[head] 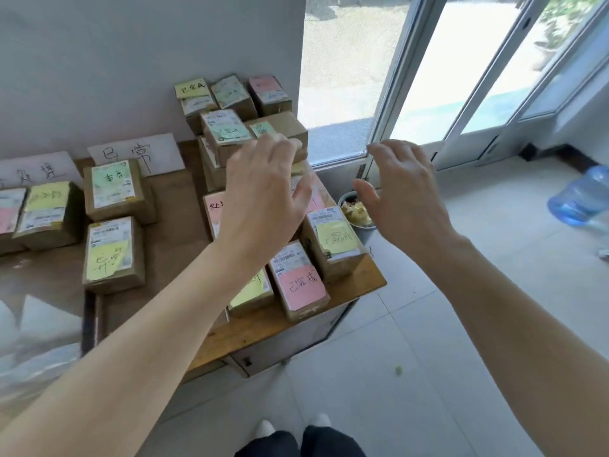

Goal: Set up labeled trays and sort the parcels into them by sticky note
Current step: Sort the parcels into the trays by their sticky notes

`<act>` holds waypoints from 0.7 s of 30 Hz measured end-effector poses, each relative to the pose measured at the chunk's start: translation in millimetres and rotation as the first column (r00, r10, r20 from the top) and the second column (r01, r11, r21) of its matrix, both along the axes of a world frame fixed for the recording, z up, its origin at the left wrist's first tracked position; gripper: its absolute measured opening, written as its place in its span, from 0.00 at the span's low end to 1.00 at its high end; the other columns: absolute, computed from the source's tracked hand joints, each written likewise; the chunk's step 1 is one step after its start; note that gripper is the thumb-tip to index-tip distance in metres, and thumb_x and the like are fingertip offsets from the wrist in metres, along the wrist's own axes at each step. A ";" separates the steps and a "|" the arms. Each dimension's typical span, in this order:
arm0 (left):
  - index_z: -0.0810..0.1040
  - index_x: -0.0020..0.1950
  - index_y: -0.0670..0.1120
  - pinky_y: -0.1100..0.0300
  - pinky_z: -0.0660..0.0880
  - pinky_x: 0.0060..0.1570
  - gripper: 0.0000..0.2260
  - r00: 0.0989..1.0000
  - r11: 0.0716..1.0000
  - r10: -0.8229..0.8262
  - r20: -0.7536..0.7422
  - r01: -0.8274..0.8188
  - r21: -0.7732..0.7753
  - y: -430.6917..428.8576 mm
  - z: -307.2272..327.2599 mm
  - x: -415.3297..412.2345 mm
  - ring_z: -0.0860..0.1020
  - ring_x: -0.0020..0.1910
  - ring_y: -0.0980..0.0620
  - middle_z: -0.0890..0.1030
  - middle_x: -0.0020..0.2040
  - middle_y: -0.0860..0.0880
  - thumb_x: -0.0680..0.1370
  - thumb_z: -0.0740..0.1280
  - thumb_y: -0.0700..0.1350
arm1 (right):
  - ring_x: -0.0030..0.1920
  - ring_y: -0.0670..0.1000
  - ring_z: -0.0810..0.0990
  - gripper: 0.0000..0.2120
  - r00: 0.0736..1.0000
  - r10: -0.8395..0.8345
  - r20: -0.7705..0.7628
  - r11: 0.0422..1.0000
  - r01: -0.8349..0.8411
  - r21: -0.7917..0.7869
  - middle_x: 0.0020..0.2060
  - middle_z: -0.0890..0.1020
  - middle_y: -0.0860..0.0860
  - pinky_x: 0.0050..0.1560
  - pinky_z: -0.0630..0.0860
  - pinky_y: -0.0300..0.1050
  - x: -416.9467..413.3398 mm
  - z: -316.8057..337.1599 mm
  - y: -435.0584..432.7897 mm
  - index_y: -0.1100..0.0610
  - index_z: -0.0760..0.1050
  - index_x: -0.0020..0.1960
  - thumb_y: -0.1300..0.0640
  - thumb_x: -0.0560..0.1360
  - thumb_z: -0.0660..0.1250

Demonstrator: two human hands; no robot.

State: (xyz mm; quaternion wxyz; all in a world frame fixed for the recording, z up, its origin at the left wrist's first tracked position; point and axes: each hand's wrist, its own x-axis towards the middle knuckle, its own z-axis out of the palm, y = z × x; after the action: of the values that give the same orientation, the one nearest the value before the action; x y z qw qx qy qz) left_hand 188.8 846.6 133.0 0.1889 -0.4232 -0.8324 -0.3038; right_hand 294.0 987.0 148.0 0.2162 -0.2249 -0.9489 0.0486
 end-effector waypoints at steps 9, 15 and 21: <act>0.72 0.65 0.41 0.57 0.66 0.59 0.18 0.916 0.966 0.231 0.328 -0.175 -0.191 6.6 -81.0 17.2 0.71 0.61 0.48 0.75 0.61 0.45 0.78 0.65 0.47 | 0.66 0.58 0.66 0.27 0.933 0.084 0.349 0.938 0.044 -0.345 0.66 0.70 0.56 0.64 0.66 0.54 -12.0 -93.6 50.1 0.58 0.64 0.71 0.50 0.76 0.65; 0.70 0.67 0.42 0.56 0.69 0.58 0.20 0.754 0.900 0.425 0.501 -0.295 -0.320 24.1 -124.7 47.7 0.72 0.61 0.48 0.74 0.62 0.45 0.77 0.65 0.49 | 0.62 0.58 0.71 0.32 0.874 0.224 0.432 0.843 0.049 -0.536 0.63 0.71 0.57 0.59 0.74 0.54 -16.0 -135.3 80.7 0.59 0.61 0.71 0.47 0.74 0.68; 0.69 0.66 0.43 0.58 0.70 0.51 0.22 0.555 0.827 0.560 0.616 -0.328 -0.457 29.9 -154.8 71.3 0.73 0.59 0.47 0.73 0.62 0.44 0.76 0.67 0.50 | 0.61 0.54 0.76 0.32 0.871 0.294 0.394 0.583 0.163 -0.796 0.63 0.76 0.53 0.55 0.77 0.49 -21.9 -168.7 100.0 0.56 0.63 0.69 0.46 0.72 0.70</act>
State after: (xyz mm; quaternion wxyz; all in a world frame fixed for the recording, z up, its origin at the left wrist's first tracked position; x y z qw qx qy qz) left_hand 260.1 876.5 -21.9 -0.1504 -0.0626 -0.9511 -0.2623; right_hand 272.1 1087.0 -20.6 -0.1583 -0.2661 -0.8507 0.4248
